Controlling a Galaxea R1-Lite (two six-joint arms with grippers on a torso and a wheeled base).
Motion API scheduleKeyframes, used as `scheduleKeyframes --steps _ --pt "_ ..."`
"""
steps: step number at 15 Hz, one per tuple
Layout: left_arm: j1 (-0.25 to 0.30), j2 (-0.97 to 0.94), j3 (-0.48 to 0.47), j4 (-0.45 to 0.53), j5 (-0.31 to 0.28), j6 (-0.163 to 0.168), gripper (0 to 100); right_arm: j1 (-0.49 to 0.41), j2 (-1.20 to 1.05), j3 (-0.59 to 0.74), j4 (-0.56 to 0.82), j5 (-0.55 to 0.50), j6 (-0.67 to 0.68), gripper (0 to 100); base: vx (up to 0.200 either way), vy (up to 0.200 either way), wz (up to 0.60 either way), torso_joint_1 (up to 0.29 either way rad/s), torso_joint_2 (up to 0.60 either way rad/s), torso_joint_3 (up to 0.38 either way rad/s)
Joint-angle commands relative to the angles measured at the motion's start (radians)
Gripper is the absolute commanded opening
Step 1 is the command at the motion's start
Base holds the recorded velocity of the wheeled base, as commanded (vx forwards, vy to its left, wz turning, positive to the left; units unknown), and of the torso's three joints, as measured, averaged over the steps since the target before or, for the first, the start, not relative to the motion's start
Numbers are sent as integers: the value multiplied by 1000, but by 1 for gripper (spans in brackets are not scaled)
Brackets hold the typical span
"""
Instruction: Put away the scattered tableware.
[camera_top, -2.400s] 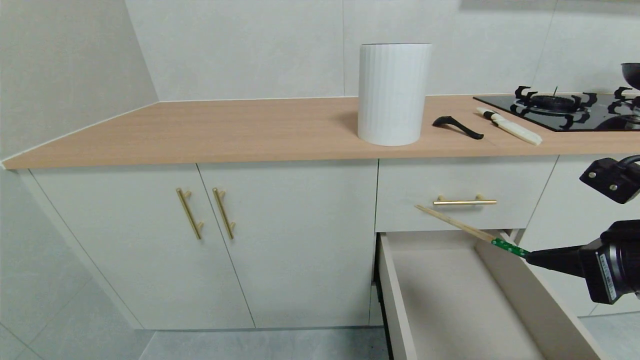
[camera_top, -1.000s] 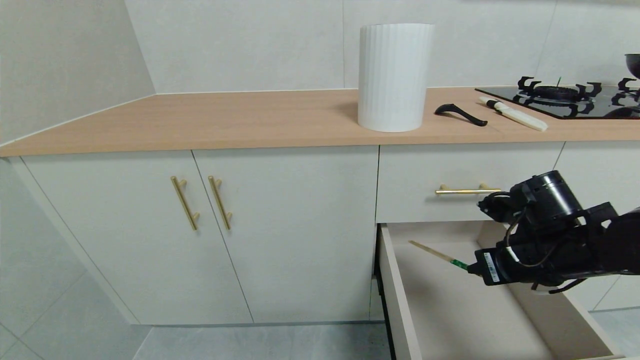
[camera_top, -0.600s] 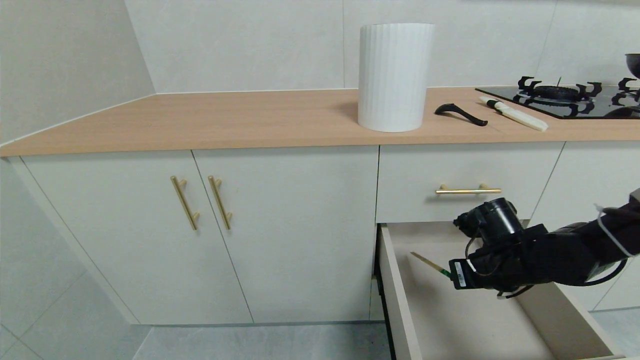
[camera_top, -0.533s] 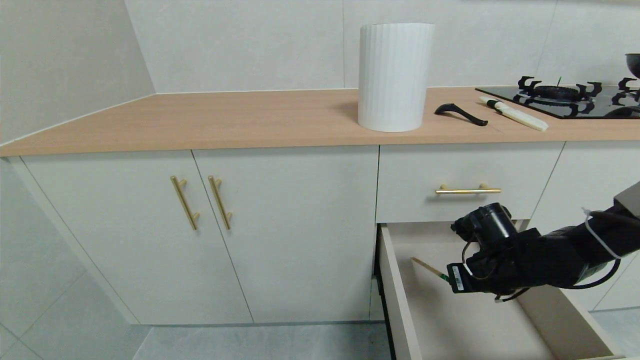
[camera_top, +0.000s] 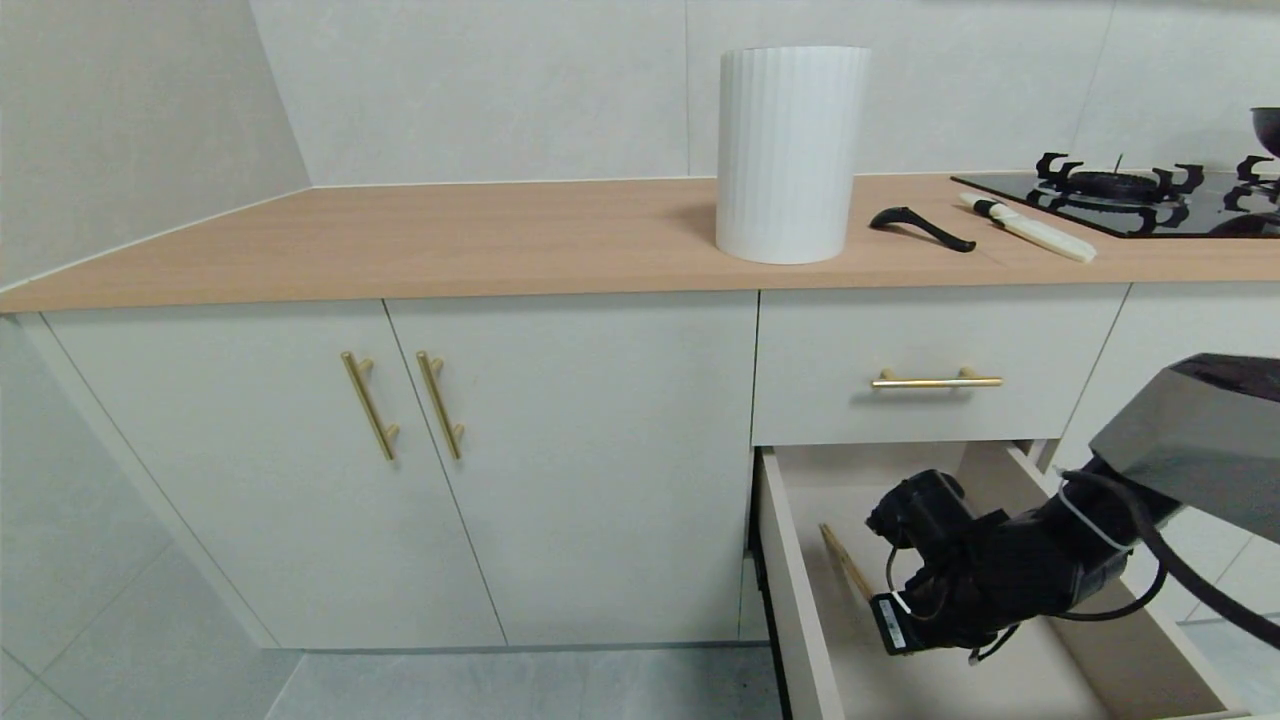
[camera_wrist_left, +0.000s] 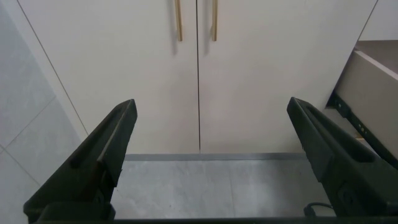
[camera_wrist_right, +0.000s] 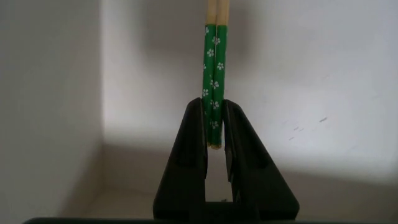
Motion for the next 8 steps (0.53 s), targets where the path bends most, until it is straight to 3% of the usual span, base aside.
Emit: scheduleKeyframes --steps 1,8 --pt "0 0 0 0 0 0 100 10 74 0 -3 -24 -1 0 0 0 0 0 0 0" --pt "0 0 0 0 0 0 100 26 135 -14 -6 -104 1 0 0 0 0 0 0 0"
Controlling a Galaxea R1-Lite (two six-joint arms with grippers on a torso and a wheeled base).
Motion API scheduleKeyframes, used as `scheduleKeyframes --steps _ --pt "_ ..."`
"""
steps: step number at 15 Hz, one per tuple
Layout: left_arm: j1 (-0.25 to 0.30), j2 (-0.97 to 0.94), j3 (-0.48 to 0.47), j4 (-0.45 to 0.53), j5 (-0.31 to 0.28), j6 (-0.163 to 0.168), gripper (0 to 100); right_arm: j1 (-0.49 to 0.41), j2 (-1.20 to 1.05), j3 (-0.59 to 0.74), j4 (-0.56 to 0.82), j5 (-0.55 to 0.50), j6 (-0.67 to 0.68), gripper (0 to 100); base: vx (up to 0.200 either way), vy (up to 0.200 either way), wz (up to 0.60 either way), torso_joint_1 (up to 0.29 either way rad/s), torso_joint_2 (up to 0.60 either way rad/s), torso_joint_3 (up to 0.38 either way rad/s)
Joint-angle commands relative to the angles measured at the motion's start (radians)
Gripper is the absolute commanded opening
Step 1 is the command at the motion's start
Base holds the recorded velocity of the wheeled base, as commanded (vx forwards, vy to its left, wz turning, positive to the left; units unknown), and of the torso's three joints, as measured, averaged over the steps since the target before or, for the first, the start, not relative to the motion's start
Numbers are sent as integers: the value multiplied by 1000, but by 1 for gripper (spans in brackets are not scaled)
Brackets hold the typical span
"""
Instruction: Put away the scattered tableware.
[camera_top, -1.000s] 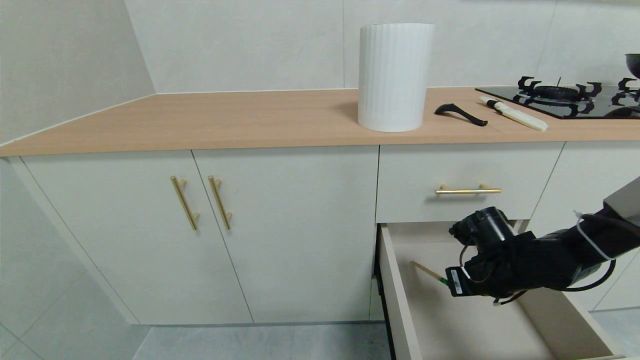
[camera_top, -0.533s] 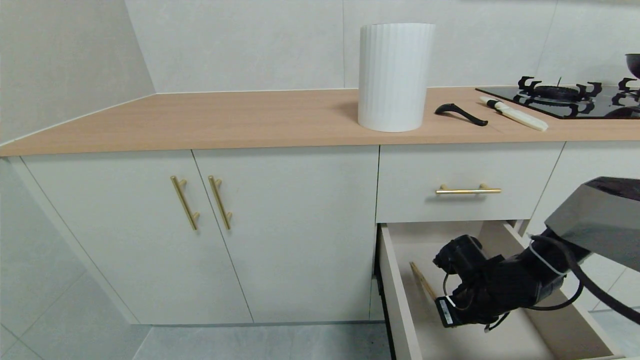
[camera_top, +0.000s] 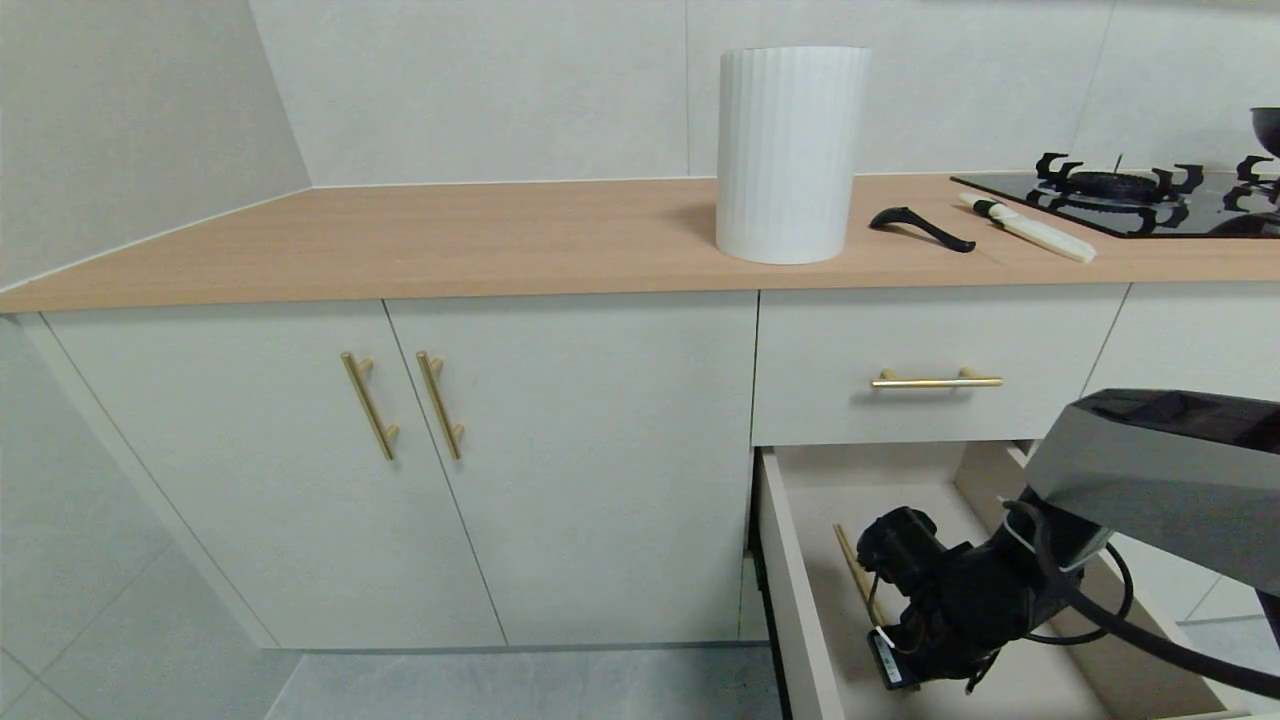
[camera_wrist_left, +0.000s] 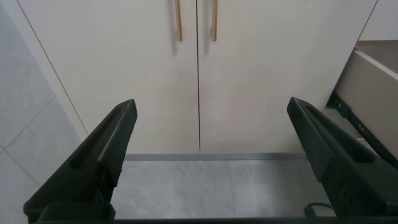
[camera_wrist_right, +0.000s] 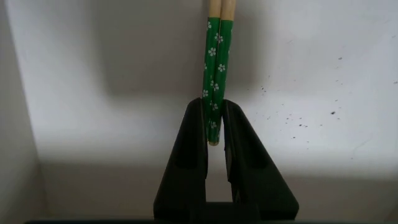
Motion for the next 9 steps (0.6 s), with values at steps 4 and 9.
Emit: scheduleKeyframes --steps 4,9 --pt "0 0 0 1 0 0 100 1 10 -2 0 -1 2 100 0 0 0 0 0 0" --pt "0 0 0 0 0 0 100 1 10 -7 0 1 2 100 0 0 0 0 0 0"
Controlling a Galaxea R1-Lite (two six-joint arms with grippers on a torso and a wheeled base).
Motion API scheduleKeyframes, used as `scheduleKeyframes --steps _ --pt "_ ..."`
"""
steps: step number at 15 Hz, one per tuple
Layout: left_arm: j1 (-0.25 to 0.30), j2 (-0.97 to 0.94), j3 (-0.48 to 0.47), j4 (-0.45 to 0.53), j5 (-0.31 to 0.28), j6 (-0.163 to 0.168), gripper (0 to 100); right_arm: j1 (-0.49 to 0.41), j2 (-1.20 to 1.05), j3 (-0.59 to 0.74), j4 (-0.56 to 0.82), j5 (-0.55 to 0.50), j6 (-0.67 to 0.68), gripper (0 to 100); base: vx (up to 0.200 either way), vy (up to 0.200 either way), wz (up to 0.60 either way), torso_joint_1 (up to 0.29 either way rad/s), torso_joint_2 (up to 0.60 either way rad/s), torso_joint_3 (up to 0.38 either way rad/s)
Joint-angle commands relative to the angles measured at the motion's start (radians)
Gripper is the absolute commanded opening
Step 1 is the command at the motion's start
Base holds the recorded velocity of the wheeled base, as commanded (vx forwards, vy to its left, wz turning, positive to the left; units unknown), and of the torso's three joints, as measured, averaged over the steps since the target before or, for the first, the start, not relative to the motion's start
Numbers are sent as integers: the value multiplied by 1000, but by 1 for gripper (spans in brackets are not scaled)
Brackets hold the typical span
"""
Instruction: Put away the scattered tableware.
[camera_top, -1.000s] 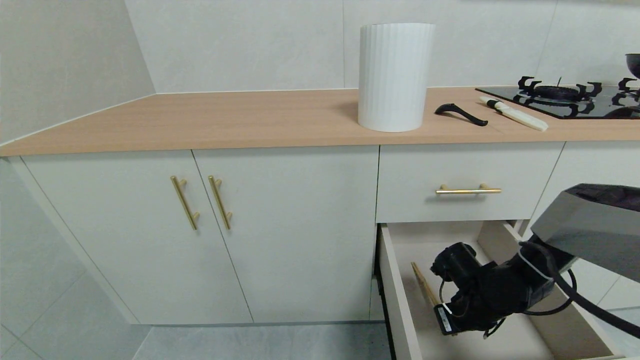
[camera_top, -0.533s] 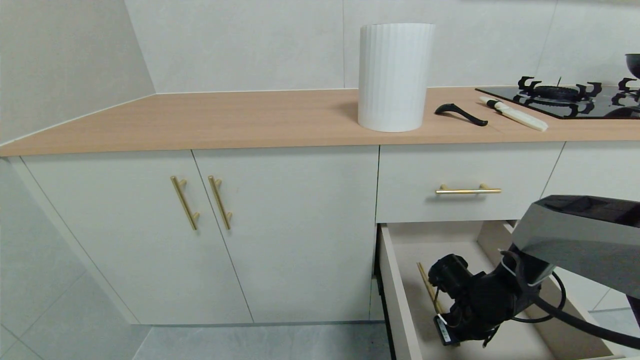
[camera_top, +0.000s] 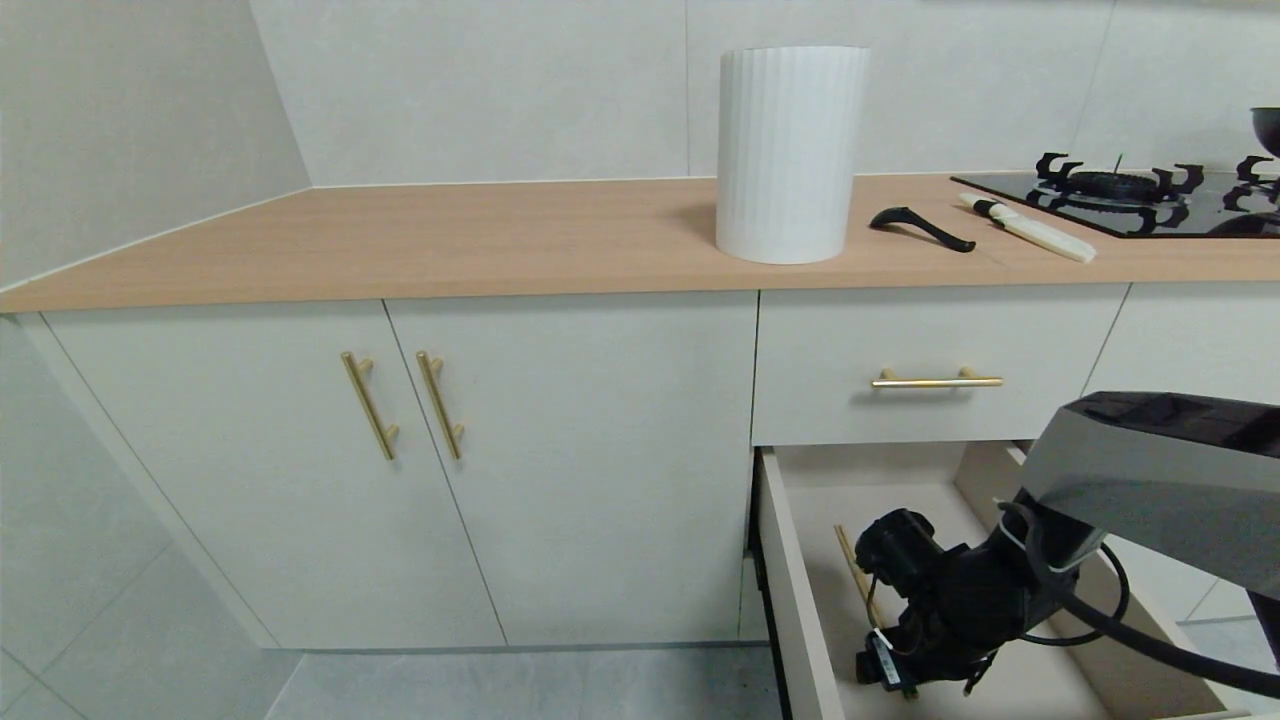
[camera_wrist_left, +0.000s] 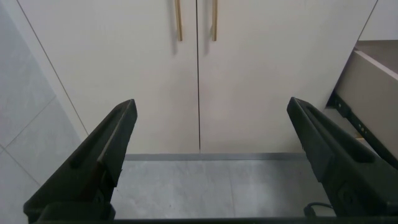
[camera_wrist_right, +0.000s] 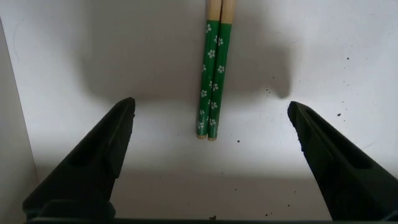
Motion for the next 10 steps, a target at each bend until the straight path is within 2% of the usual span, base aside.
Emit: scheduleKeyframes --steps 1,5,10 --pt "0 0 0 -1 1 0 100 1 -1 0 0 0 0 100 0 0 0 0 0 0" --pt "0 0 0 -1 1 0 100 1 -109 8 6 2 3 100 0 0 0 0 0 0" --pt "0 0 0 -1 1 0 100 -35 -488 81 15 6 -6 100 0 0 0 0 0 0"
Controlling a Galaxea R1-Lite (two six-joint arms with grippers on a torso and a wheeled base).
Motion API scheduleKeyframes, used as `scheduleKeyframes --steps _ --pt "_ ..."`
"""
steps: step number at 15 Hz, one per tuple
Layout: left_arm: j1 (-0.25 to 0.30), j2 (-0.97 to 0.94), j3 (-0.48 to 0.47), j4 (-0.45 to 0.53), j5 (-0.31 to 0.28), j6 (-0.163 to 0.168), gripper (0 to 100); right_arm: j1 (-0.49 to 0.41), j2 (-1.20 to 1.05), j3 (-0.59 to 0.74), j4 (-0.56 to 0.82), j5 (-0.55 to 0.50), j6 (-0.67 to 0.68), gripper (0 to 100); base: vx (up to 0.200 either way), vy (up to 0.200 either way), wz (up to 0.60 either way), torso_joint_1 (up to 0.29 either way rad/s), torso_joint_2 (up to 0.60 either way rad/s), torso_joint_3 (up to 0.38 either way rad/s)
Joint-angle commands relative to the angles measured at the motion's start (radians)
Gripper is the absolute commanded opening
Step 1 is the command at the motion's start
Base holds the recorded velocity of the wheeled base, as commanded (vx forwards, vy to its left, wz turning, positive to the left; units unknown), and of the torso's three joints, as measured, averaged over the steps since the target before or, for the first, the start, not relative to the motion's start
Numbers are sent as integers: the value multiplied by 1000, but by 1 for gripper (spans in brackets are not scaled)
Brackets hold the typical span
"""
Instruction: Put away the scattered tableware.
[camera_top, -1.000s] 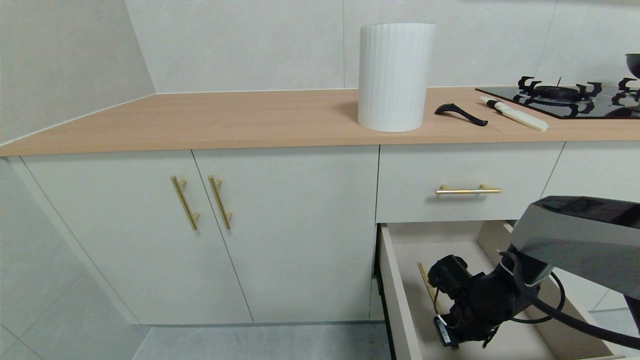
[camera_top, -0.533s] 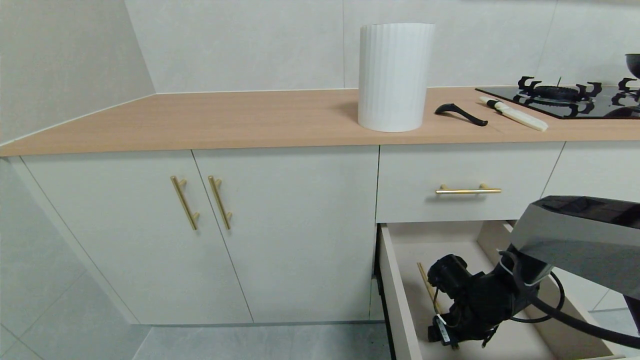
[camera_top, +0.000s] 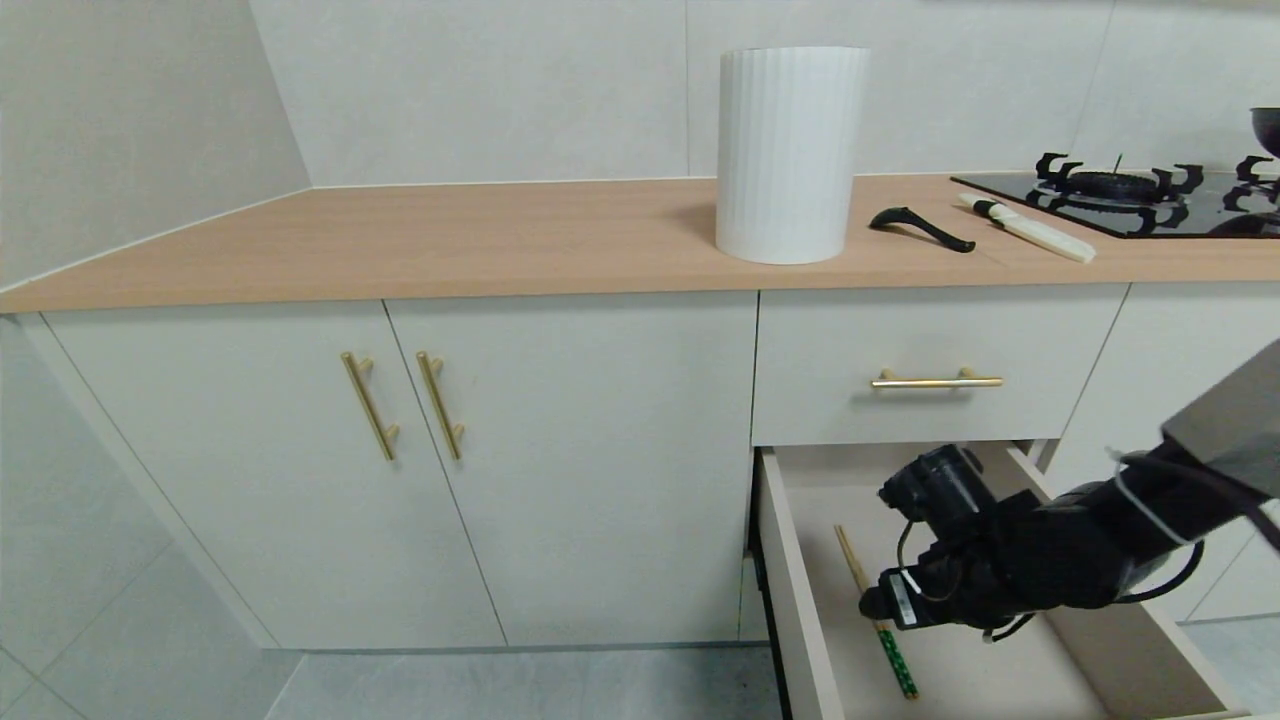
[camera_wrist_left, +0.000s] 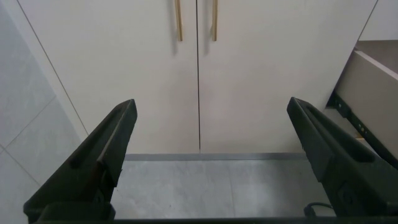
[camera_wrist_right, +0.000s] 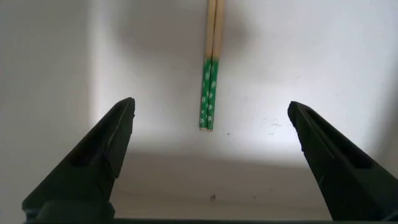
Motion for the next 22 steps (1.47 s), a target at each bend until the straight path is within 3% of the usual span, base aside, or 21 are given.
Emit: scheduleKeyframes --steps 1,6,15,22 --pt "0 0 0 2 0 0 100 -32 -247 43 -4 -4 -15 100 0 0 0 0 0 0" --pt "0 0 0 0 0 0 100 -71 -431 51 -4 -7 -71 100 0 0 0 0 0 0" --pt "0 0 0 0 0 0 100 -134 -513 45 -16 -6 -108 100 0 0 0 0 0 0" --pt "0 0 0 0 0 0 100 -164 -520 46 -36 -4 -134 100 0 0 0 97 -332 -250"
